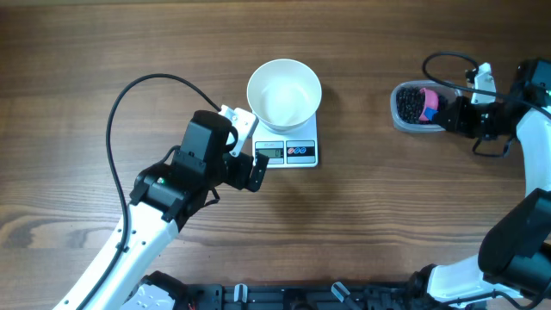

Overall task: Scoop item into bowl and weigh 150g on scale
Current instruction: 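Drag scoop through beans and lift it filled with right gripper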

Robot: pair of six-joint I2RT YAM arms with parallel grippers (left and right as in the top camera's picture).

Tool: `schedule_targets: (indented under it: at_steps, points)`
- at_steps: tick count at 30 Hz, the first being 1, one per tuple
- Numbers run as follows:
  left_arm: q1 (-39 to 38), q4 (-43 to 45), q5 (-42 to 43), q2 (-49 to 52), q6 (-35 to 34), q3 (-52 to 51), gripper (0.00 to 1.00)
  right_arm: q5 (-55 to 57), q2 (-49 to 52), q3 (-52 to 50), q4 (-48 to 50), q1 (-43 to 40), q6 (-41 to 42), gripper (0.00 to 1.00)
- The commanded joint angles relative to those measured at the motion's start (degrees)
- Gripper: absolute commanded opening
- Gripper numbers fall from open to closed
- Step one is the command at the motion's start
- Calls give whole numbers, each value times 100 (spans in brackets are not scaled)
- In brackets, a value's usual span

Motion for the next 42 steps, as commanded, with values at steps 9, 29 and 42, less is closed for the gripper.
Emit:
schedule_targets:
  at_steps: [9,29,42]
  points:
    - [4,0,109,-59,111,7,100,-415,170,-96,-199,-59,0,4]
    - [4,2,109,-59,111,7,100,-651,170,-96,52,-201,302,4]
    - [4,2,109,-59,111,7,100,-669,170,-94,-190,-201,380,4]
